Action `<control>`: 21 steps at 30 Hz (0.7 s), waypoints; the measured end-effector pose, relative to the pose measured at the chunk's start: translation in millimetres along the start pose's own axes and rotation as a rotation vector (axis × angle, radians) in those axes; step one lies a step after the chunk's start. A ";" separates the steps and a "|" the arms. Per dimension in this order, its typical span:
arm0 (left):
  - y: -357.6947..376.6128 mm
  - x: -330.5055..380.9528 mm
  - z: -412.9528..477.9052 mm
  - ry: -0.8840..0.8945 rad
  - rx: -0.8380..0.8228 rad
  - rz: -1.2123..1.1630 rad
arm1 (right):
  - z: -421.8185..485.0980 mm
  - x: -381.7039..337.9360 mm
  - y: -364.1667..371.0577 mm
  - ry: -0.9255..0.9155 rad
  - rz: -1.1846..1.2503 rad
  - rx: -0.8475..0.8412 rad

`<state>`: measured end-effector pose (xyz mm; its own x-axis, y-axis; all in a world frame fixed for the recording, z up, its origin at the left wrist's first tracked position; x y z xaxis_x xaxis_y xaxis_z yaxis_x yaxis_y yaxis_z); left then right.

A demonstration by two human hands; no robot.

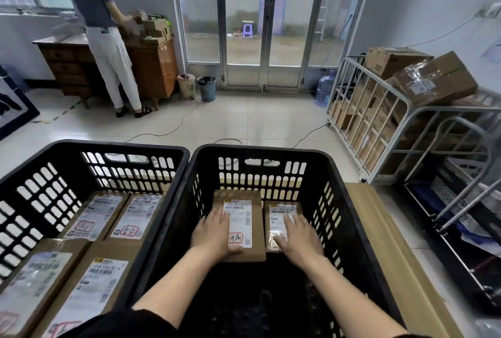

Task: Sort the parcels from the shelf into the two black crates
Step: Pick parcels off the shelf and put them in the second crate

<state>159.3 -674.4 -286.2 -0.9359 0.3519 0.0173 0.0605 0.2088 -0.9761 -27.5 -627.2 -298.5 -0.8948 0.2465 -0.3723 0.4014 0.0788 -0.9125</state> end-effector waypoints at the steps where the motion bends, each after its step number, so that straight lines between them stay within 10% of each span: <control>1: -6.9 -1.4 -2.3 -0.004 0.015 -0.002 | -2.3 -1.0 -6.0 -0.003 -0.005 0.006; 21: -67.2 -0.4 -81.1 0.154 0.197 -0.026 | -102.0 -22.2 -64.2 -0.021 0.037 0.130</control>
<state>183.8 -614.6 -203.0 -0.8713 0.4868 0.0614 -0.0461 0.0434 -0.9980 -13.4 -539.2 -214.3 -0.8842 0.2269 -0.4084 0.4067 -0.0564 -0.9118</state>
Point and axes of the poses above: each hand's wrist, its own z-axis towards the middle knuckle, its own y-axis out of the palm, x = y × z, the point moved 7 cm from there along z, towards the middle knuckle, and after that the axes turned 7 degrees about z, right-handed, at the moved point
